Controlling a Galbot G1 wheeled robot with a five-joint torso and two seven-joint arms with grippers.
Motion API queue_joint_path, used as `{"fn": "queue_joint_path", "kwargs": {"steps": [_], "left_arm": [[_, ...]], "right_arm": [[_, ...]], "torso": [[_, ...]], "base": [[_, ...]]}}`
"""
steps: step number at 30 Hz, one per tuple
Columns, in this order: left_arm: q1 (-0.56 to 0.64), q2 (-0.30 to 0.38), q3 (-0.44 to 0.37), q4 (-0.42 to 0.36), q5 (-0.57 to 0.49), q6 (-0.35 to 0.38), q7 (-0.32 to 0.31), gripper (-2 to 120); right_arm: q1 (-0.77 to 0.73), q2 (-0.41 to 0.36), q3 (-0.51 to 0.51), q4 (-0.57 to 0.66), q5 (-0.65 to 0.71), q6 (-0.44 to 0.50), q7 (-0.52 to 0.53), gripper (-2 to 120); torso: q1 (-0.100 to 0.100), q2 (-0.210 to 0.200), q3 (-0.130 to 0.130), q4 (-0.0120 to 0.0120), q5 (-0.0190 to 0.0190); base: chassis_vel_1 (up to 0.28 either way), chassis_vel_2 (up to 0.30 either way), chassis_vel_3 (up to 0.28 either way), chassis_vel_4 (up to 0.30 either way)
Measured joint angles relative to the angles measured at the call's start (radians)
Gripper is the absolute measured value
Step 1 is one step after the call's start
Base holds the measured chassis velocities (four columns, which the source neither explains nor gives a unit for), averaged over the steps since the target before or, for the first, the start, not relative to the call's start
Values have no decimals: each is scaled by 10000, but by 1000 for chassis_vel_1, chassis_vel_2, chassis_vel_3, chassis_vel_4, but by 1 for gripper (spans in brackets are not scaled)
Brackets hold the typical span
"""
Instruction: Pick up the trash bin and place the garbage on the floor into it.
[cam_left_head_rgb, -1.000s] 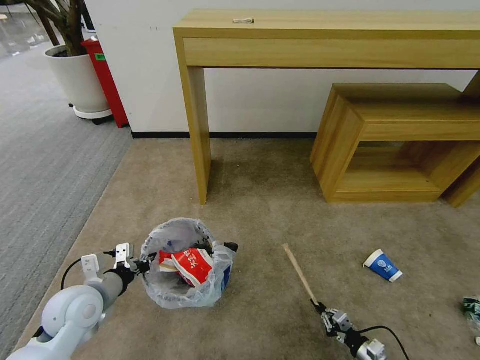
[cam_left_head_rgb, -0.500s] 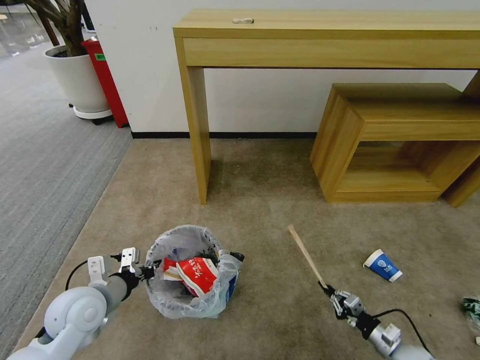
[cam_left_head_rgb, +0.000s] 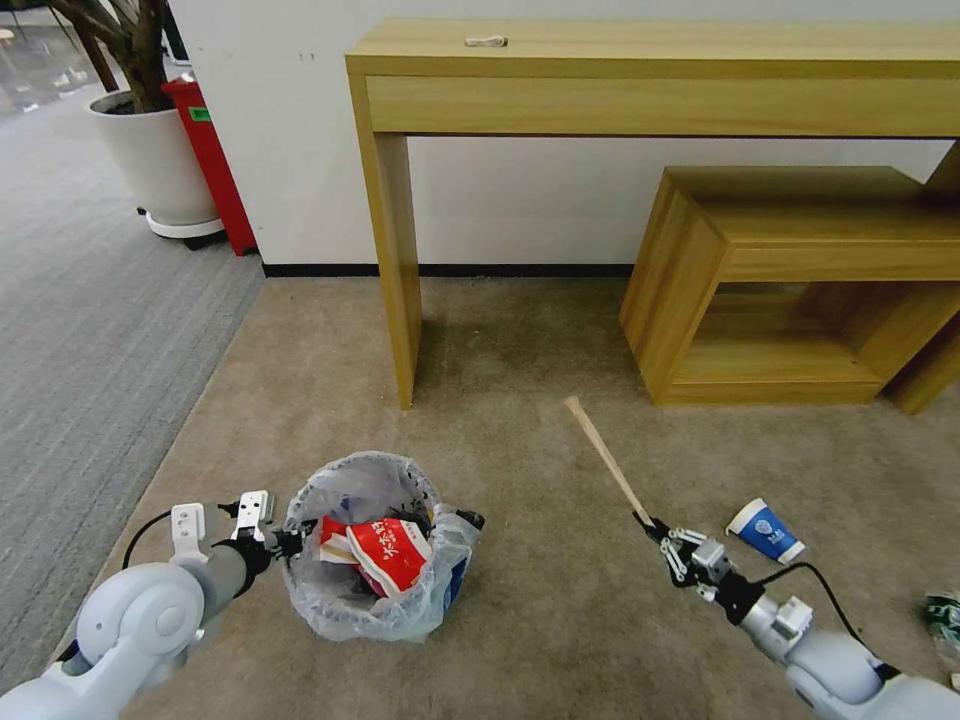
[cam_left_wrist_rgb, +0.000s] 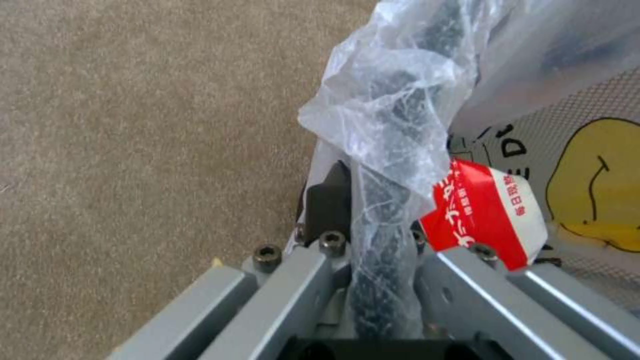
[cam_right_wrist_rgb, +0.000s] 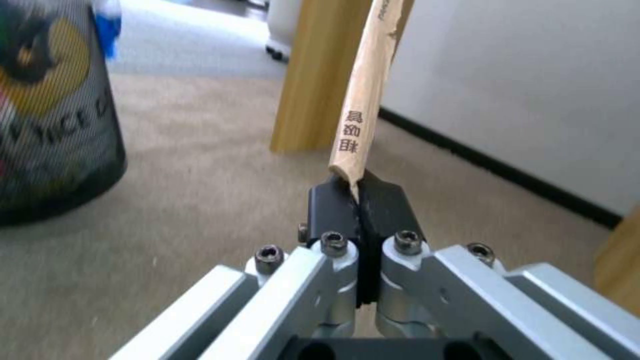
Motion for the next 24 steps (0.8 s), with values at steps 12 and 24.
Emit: {"fn": "queue_joint_path", "kwargs": {"steps": [12,24], "left_arm": [[-218,161,230,134,-86,-49,14,0],[-341,134,364,203,-83,-67,23,0]], "right_arm": [[1730,-530,-1144,1473,607,-359,313,0],[2892,-659,-1954,2613,1261,-792,427,0]], "torso": [[1,-1,0,0,-1],[0,0,0,-1,0]], "base": [[0,0,0,0],[0,0,0,0]]}}
